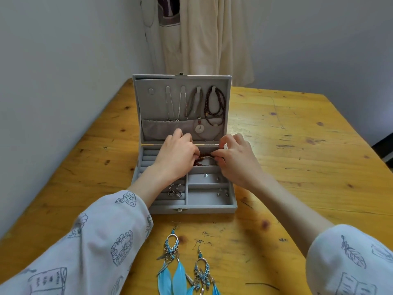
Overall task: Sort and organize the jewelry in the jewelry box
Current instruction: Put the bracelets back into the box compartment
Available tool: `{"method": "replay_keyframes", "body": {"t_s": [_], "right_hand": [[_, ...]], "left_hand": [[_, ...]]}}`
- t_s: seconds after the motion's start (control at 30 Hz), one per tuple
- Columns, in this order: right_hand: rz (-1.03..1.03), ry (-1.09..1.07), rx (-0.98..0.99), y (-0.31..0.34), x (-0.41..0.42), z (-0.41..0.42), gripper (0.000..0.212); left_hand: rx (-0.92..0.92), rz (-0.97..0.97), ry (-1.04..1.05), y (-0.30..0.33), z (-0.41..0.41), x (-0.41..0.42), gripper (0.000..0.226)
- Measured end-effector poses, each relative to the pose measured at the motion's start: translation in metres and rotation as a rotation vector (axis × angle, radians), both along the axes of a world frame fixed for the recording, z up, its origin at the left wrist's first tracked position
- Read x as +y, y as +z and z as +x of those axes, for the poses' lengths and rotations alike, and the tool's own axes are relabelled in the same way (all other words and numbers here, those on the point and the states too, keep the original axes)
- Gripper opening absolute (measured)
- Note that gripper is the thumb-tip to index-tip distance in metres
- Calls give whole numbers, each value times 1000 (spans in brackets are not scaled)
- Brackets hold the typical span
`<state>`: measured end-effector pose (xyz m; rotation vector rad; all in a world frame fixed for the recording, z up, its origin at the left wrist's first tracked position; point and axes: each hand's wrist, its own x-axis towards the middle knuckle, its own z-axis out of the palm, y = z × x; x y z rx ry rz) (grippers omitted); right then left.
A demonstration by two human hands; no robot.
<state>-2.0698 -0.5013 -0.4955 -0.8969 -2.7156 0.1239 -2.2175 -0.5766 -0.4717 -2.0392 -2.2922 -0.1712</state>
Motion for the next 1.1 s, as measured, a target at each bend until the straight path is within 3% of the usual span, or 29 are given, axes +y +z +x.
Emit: {"method": "replay_keyframes", "body": {"t_s": [0.1,0.33,0.53,0.73,0.8,0.9,1.1], "right_hand": [[-108,-38,12,4,-4,4,31],[-342,-161,327,19,-51,55,31],[-450,-302,391,17,-106,138,28],[-415,-429,347,12,-133,218,26],[-390,-485,338,14,-136,245,25],[-356,-669,266,9,-132,283,25],[-369,-1029,50,-2,-122,323,28]], "left_hand": [[-39,-10,18,4,5,-6,30],[-354,141,-19,20,58,-45,31],[-545,14,-113,11,139,-86,31],[-540,-182,-216,-15,201,-110,36],[-444,-260,-236,-22,215,-111,43],[-273,-402,-251,-30,226,-111,54],[-222,-420,-240,-38,231,-113,56]]}}
